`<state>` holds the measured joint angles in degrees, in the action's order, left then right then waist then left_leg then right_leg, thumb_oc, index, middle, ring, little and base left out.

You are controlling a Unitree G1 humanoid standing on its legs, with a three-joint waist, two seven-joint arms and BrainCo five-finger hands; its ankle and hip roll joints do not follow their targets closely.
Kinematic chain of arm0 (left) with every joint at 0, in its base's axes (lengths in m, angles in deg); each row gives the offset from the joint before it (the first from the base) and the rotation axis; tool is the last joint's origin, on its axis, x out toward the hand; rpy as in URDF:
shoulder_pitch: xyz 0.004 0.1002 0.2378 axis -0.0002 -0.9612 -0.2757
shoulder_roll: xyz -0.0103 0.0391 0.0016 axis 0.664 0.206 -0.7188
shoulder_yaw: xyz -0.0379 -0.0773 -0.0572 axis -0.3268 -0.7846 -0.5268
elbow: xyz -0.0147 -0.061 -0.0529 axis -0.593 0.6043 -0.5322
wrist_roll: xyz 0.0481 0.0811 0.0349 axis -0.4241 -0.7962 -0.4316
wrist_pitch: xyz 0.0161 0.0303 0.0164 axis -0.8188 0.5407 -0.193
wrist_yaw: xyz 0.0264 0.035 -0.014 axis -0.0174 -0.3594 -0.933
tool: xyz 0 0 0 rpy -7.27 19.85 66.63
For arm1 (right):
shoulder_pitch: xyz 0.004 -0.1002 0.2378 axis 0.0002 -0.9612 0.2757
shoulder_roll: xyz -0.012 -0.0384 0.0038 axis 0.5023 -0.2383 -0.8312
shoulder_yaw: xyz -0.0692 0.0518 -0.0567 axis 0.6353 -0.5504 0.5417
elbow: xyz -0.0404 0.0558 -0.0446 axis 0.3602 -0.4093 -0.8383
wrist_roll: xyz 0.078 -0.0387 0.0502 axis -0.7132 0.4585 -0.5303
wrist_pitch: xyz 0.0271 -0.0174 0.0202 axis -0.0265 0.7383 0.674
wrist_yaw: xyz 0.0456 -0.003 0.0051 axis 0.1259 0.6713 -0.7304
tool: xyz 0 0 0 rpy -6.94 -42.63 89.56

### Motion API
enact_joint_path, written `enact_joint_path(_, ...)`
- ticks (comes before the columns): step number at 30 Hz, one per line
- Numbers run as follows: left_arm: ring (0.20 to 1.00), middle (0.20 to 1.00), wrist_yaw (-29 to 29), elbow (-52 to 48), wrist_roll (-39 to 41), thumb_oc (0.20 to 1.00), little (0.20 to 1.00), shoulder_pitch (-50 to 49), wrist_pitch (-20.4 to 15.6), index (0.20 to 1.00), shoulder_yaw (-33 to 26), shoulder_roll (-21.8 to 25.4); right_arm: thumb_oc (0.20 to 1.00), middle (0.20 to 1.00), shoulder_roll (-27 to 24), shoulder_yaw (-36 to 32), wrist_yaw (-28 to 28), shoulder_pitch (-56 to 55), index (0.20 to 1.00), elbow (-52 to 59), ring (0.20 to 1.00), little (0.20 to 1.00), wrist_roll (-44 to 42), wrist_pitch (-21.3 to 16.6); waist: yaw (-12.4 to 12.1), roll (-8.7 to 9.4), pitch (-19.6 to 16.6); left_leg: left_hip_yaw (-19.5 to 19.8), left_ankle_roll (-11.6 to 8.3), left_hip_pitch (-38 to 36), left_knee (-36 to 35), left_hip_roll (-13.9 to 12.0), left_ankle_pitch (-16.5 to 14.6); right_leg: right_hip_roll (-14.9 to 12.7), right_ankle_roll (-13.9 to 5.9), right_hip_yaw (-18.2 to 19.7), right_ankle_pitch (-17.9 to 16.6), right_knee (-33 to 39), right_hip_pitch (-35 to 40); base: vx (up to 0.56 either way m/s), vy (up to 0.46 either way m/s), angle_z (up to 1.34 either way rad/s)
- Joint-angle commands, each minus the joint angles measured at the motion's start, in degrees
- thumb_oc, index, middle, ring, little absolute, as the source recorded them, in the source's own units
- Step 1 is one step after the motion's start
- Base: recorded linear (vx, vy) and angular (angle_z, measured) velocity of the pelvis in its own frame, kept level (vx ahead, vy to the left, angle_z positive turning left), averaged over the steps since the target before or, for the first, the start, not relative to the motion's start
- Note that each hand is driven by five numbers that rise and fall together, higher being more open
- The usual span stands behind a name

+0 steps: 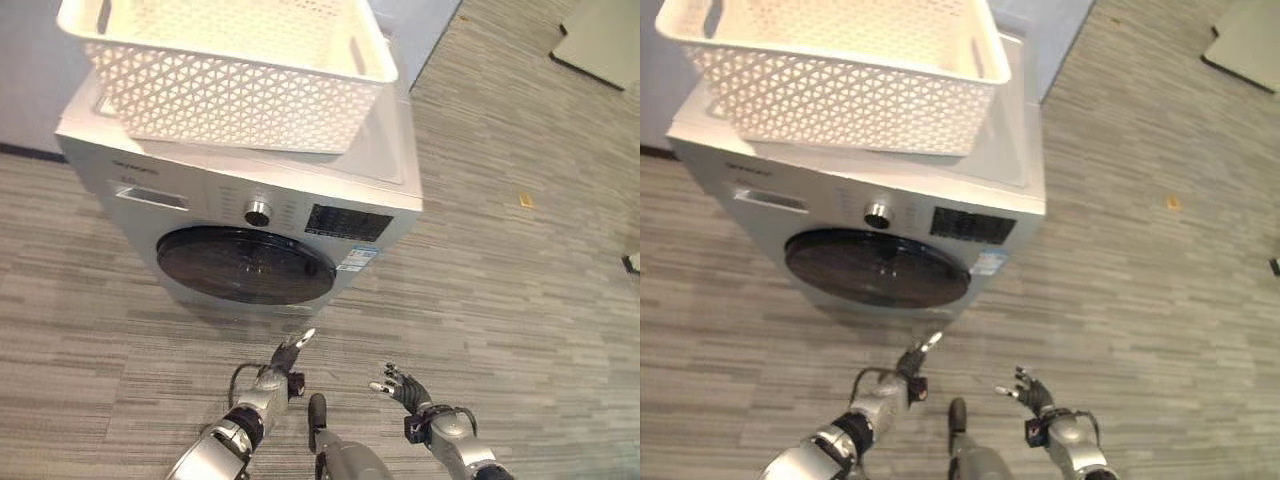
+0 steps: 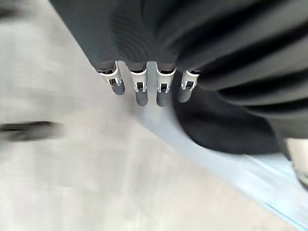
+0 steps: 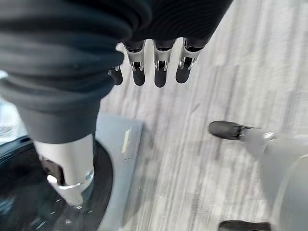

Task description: Grab the laundry basket,head to the washer,open it,put in the laundry and shut it.

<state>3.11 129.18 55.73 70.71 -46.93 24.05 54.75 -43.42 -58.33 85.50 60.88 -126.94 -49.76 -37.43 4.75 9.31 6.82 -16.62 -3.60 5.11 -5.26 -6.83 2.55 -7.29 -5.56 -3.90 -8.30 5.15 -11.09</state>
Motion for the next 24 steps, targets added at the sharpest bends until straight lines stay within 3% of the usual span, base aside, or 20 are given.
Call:
enact_joint_path(1,1.000,1.000,4.22,-8.80,-5.81,1.000,1.000,-1.36,-4.77,1.000,0.58,5.27,1.000,1.000,-2.90,-4.87,0.09,-1.87,1.000,-0.78,1.000,1.000,1.69,-3.01,-2.75,-3.34,0.90,7.31,0.51,2.41,0.59,-2.19,-0.24,-1.15,-3.03,-4.34,6.10,-1.54,5.40,0.05,-0.015,0.24)
enact_joint_path(4,1.000,1.000,7.25,-14.65,-9.38,1.000,1.000,-9.04,-5.34,1.000,-0.62,10.28,1.000,1.000,-2.21,-6.63,-0.59,-3.70,1.000,-1.06,1.000,1.000,0.94,-4.61,-4.41,-4.80,0.71,8.70,0.25,2.08,0.51,-1.90,-0.06,-1.41,-3.14,-6.30,6.95,-0.92,7.03,0.04,-0.020,0.35)
enact_joint_path(11,1.000,1.000,8.90,-13.01,-11.32,1.000,1.000,-19.31,-6.98,1.000,-6.69,13.38,1.000,1.000,-0.74,-5.66,-1.28,-4.53,1.000,-1.30,1.000,1.000,2.17,-6.14,-6.78,-6.40,-0.63,10.65,-0.05,0.99,0.52,-1.34,-0.11,-1.72,-3.26,-9.13,8.52,-0.41,9.85,0.02,-0.023,0.24)
enact_joint_path(17,1.000,1.000,6.41,-1.51,-14.35,1.000,1.000,-23.47,-8.61,1.000,-14.61,12.10,1.000,1.000,0.61,-6.08,-0.81,-4.80,1.000,-6.91,1.000,1.000,4.73,-6.47,-8.41,-7.78,-2.73,13.36,0.26,-0.28,0.83,-0.01,-0.32,-2.84,-2.81,-12.30,10.69,-3.20,12.38,-0.02,0.001,0.28)
enact_joint_path(21,1.000,1.000,3.89,8.40,-20.08,1.000,1.000,-22.33,-8.88,1.000,-15.73,10.85,1.000,1.000,1.55,-7.62,0.36,-5.82,1.000,-11.18,1.000,1.000,4.93,-6.65,-7.97,-8.29,-3.54,15.92,0.45,-0.85,0.98,0.96,-0.22,-3.11,-1.89,-13.78,13.07,-6.31,13.72,-0.04,0.007,0.32)
enact_joint_path(24,1.000,1.000,2.76,12.90,-19.89,1.000,1.000,-21.61,-8.34,1.000,-17.37,9.64,1.000,1.000,2.05,-8.52,0.95,-6.00,1.000,-14.10,1.000,1.000,4.45,-6.59,-7.66,-8.32,-4.05,17.33,0.57,-0.92,1.16,1.44,-0.21,-3.21,-1.36,-14.70,13.90,-7.28,14.42,-0.02,-0.012,0.46)
